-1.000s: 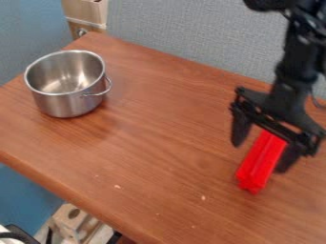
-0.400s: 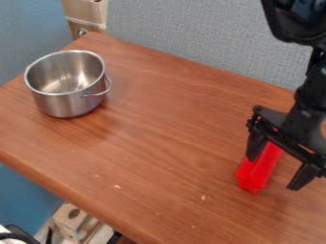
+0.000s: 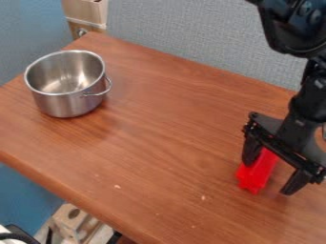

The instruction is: Put the red object in the metal pot

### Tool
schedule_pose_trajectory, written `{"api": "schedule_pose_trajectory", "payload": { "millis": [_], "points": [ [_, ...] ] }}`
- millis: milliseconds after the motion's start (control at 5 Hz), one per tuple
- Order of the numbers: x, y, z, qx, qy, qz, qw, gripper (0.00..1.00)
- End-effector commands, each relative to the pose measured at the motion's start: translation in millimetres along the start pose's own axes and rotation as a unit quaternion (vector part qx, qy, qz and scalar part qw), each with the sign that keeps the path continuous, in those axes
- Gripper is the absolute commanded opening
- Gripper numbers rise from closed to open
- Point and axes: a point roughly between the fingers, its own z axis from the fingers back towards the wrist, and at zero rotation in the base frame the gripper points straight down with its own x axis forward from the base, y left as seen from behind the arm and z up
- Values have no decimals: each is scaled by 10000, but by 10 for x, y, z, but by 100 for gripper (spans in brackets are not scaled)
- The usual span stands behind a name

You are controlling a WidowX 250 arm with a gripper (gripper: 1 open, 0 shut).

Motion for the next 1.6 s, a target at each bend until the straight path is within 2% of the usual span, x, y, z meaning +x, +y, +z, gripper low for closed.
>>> {"api": "schedule_pose_trajectory", "payload": {
  "millis": [0, 200, 600, 1400],
  "points": [
    [55, 60, 38, 9, -184, 67, 9998, 100],
    [67, 83, 4, 34, -211, 91, 9997, 0],
    [82, 131, -64, 15, -271, 161, 9995, 0],
    [71, 165, -261, -59, -260, 215, 9994, 0]
  ]
}}
